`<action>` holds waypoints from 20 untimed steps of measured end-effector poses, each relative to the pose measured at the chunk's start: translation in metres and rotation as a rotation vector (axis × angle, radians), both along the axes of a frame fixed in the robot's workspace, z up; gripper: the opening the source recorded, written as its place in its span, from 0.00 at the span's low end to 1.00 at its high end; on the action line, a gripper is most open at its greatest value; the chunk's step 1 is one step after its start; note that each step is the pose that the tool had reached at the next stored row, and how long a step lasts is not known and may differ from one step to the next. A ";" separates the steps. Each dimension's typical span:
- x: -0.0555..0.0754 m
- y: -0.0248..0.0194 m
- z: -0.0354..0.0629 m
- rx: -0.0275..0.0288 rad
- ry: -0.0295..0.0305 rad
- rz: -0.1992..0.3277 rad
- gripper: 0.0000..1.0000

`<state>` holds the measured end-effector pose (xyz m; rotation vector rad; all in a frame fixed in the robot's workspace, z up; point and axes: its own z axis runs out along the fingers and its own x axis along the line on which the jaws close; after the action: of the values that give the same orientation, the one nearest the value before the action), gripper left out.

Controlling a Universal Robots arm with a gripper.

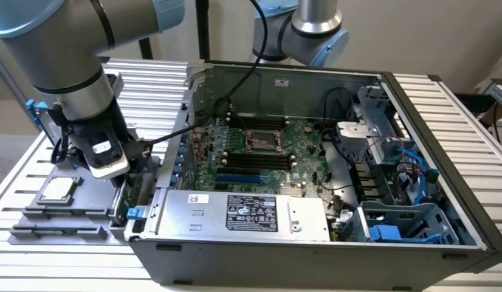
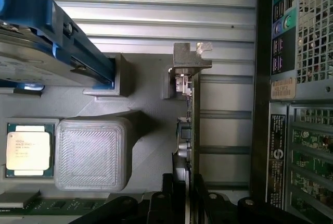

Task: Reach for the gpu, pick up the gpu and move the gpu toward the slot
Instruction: 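Pick up the gpu and move the gpu toward the slot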

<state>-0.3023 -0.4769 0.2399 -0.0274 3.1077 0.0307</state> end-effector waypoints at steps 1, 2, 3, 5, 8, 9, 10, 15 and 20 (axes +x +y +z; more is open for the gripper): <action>0.000 0.0000 0.0005 -0.0001 0.0002 0.000 0.26; 0.000 0.0000 0.0010 0.0000 0.0003 0.000 0.26; 0.000 -0.0001 0.0013 0.0003 0.0002 0.000 0.26; 0.000 -0.0001 0.0022 0.0007 0.0004 0.000 0.26; 0.000 -0.0008 0.0032 0.0037 0.0020 0.000 0.26; 0.000 -0.0010 0.0035 0.0061 0.0041 0.000 0.26; 0.000 -0.0013 0.0036 0.0087 0.0064 0.000 0.26; 0.001 -0.0021 0.0052 0.0151 0.0270 0.001 0.26; 0.002 -0.0023 0.0084 0.0150 0.0588 0.004 0.26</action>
<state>-0.3006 -0.4791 0.2483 -0.0328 3.1660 0.0560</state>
